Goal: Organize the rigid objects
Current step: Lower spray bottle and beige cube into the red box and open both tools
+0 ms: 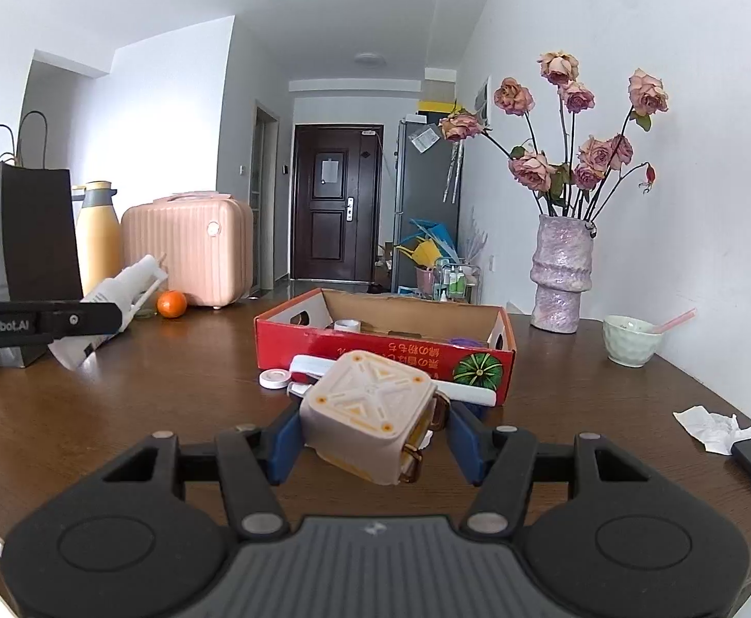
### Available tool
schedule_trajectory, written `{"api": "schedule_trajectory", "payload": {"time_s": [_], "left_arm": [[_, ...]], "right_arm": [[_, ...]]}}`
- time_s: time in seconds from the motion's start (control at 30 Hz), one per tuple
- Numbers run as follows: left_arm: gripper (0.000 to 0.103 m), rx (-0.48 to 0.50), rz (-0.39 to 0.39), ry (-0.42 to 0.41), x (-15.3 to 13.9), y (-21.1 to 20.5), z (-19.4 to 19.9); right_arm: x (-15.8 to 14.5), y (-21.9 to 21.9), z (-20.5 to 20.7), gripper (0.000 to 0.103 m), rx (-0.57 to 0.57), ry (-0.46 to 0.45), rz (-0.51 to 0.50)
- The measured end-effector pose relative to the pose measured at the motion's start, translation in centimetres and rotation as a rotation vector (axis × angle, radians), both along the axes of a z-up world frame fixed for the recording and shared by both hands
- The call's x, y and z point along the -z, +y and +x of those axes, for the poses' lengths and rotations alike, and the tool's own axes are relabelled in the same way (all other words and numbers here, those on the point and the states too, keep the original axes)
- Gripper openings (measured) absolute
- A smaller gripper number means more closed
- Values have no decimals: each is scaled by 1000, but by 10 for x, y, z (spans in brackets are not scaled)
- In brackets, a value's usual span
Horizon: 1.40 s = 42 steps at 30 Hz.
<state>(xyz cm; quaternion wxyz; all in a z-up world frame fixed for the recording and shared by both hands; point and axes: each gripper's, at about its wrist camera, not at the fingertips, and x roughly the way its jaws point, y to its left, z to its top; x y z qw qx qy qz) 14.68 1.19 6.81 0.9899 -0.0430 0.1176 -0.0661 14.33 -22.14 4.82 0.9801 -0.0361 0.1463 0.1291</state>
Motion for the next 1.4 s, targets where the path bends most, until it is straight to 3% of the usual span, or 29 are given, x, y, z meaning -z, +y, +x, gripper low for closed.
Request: {"api": "schedule_trajectory", "payload": {"time_s": [0.13,0.27,0.37,0.53,0.6,0.73,0.9,1.1,1.23,1.33,1.4], "left_arm": [[28,68,-39,5,-12,5,21],[28,100,-84,11,-32,10,71],[28,106,-73,-1,-47,6,113],[28,105,-59,3,-75,-2,191],[28,130,-67,31,-85,-6,226],[28,182,-84,170,-93,-15,309],[28,188,-79,375,-61,-30,414],[28,153,-53,612,15,-43,504],[29,154,-19,679,50,-46,525],[30,145,-22,681,57,-43,532],[45,133,-19,681,56,-42,530]], "right_arm": [[-6,0,18,59,-18,6,-12],[-21,-4,59,59,-36,15,0],[-36,-4,102,59,-47,13,-11],[-59,-7,193,59,-77,83,2],[-67,-6,234,59,-86,120,-10],[-75,1,319,59,-99,226,-11],[-50,21,412,59,-78,334,-109],[14,38,499,59,-59,496,-127],[41,47,524,59,-40,555,-224],[46,46,531,58,-42,572,-220],[46,47,532,60,-25,569,-236]]}}
